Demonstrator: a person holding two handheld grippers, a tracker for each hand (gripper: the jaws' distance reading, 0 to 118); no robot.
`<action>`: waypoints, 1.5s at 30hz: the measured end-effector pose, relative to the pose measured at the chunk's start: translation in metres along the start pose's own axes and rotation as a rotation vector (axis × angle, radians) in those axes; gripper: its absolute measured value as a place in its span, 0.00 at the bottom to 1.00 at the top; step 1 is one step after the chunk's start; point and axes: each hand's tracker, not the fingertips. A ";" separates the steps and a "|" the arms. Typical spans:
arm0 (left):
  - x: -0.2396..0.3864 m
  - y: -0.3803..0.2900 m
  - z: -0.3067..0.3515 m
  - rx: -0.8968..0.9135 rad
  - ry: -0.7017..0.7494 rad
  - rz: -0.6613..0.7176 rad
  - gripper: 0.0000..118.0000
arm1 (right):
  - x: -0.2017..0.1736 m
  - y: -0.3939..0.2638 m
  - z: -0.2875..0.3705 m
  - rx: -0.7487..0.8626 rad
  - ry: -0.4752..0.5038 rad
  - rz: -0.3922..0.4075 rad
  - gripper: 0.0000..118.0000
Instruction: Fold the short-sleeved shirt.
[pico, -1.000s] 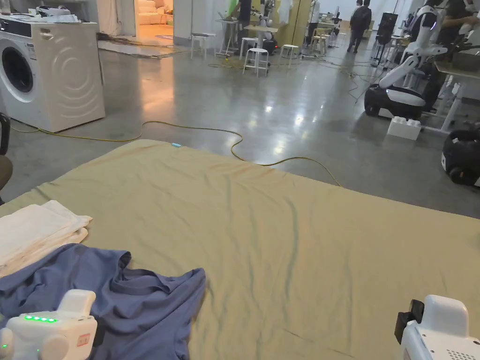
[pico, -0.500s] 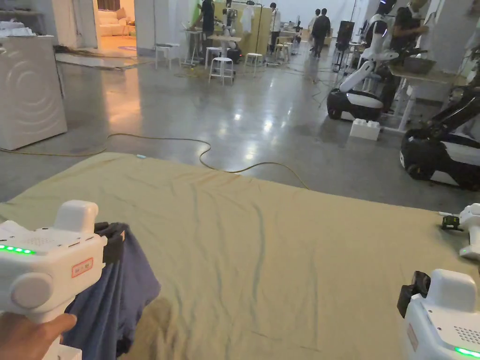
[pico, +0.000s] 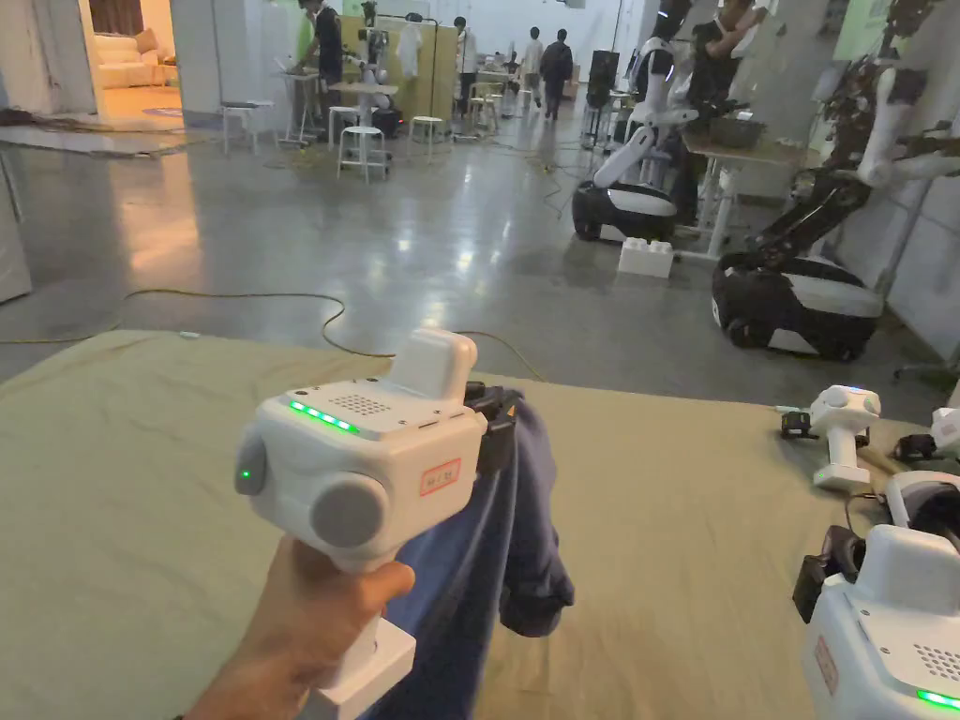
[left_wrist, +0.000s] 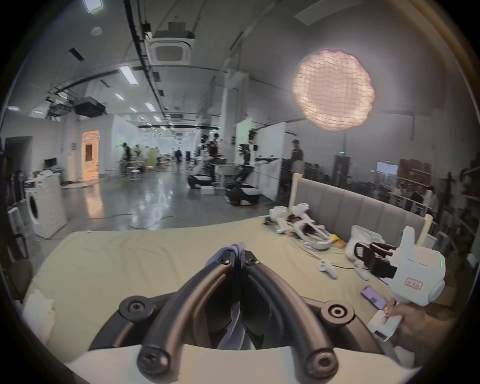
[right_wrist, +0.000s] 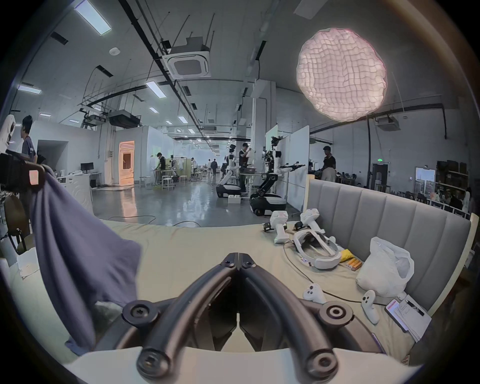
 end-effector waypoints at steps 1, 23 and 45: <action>0.014 -0.007 -0.011 -0.014 -0.051 0.012 0.04 | 0.005 -0.001 0.001 0.000 -0.008 -0.003 0.00; 0.059 -0.113 -0.046 -0.148 -0.053 0.151 0.56 | 0.030 -0.033 0.012 -0.081 -0.014 0.028 0.00; -0.052 -0.127 0.057 -0.039 0.475 0.102 0.00 | -0.036 -0.018 0.011 0.053 0.116 0.004 0.00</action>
